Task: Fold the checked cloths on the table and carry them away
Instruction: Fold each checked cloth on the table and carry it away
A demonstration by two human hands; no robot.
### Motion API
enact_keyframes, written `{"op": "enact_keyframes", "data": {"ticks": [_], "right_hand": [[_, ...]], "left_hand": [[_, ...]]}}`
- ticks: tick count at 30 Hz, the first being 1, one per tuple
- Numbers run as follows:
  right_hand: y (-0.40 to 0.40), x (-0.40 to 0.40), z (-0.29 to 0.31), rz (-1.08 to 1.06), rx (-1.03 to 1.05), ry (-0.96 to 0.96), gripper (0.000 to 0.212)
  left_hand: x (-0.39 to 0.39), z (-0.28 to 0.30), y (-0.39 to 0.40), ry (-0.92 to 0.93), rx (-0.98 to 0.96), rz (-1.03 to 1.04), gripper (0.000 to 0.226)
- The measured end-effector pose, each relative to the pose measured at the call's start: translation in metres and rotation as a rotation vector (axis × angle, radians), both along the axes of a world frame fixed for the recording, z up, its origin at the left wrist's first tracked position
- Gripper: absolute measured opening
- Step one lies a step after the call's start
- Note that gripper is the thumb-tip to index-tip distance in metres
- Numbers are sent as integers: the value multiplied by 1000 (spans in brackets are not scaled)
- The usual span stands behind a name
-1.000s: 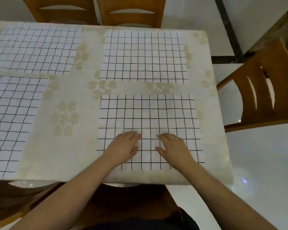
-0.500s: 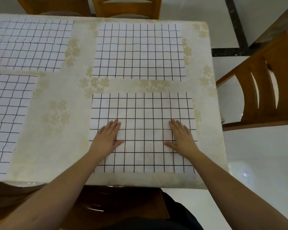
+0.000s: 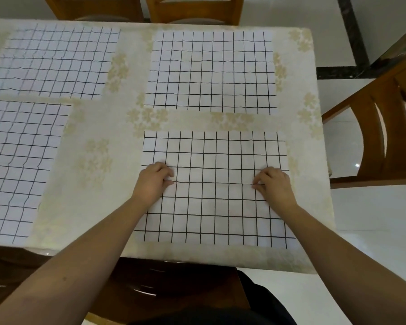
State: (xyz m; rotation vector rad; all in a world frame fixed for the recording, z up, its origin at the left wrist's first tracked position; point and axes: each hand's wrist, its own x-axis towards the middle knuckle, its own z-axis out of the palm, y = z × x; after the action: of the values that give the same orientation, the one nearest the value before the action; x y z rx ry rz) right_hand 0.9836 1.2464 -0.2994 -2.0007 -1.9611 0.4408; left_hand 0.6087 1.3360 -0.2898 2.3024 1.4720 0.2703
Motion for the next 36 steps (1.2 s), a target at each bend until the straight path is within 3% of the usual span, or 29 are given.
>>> {"op": "enact_keyframes", "data": {"ticks": [13,17,24,28,31,34,36], "right_hand": [[2,3,8,25,18,57,8],[-1,2,19,12,37,72,6],[-2,4,26,81,88,7,19],[-5,10,25,145,158,-43,16],[-8,13,28,148,188,-51,16],[-8,14,34,135,168,-51,35],[-5,10,42,112,175,-51,41]], "left_hand": [[-4,2,2,-25,61,-71,5],[-6,22,0,-81,40,-81,28],[-12,35,-4,-84,55,-71,27],[-30,36,0,17,47,-214,38],[-44,42,6,42,90,-231,32],[-46,57,6,56,182,-152,7],[-45,67,8,57,232,-126,3]]}}
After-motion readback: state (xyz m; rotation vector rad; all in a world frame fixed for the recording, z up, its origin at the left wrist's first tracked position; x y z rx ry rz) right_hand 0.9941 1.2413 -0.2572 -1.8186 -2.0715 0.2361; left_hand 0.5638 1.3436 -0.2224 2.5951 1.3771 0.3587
